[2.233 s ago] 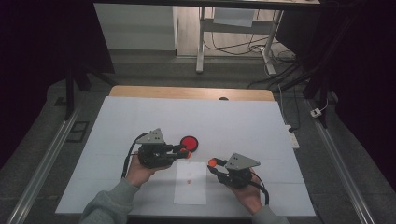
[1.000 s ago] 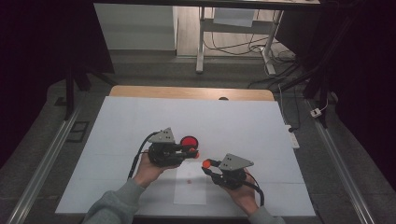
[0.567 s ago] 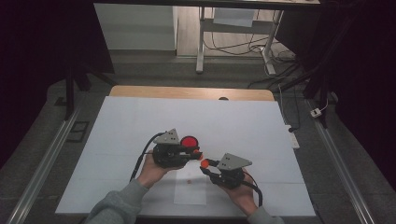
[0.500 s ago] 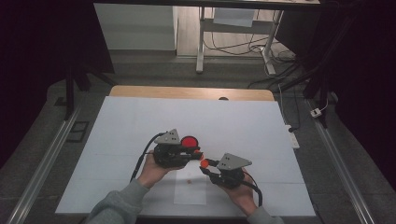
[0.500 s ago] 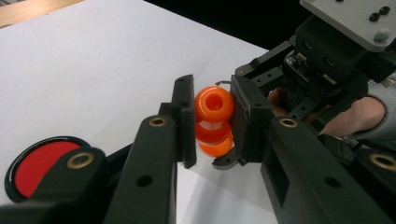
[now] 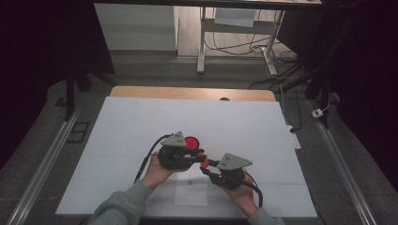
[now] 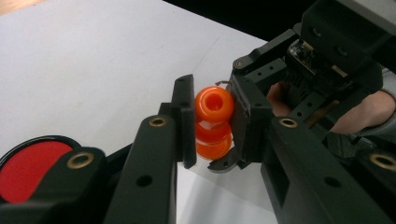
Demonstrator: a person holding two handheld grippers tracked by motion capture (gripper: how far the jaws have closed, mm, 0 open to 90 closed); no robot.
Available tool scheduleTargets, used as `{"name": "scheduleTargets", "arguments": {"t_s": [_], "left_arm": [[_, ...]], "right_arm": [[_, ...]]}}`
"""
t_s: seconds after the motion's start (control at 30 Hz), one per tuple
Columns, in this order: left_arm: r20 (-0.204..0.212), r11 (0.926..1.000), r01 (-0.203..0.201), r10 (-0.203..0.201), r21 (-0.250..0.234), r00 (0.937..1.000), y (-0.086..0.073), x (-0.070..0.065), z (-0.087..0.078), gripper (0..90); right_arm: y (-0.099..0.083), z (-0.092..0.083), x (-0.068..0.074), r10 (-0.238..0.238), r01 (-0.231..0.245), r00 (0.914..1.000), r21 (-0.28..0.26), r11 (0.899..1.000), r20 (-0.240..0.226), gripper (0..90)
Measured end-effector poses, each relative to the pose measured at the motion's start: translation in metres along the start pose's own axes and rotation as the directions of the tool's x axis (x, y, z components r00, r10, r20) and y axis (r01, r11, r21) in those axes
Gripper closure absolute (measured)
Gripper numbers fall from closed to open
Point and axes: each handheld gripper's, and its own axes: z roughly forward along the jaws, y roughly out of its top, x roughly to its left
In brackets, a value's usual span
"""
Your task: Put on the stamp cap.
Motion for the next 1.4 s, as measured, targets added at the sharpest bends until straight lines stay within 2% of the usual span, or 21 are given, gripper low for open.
{"name": "scheduleTargets", "arguments": {"t_s": [0.27, 0.37, 1.4], "left_arm": [[0.001, 1.0000, -0.002, 0.002, 0.007, 1.0000, -0.0008, 0.0000, 0.0019, 72.5], [0.002, 0.9999, -0.002, 0.002, 0.012, 1.0000, -0.0015, -0.0004, 0.0032, 72.4], [0.007, 0.9995, -0.003, 0.003, 0.031, 1.0000, -0.0043, -0.0010, 0.0080, 72.4]], "right_arm": [[-0.0001, -0.0001, -0.0004, 0.008, -0.009, 0.9999, -0.009, 1.000, -0.006, 64.6], [-0.0002, -0.0003, -0.0011, 0.025, -0.025, 0.9996, -0.017, 1.000, -0.015, 64.6], [0.0004, -0.0020, -0.0018, 0.032, -0.032, 0.9995, -0.018, 0.999, -0.002, 64.6]]}}
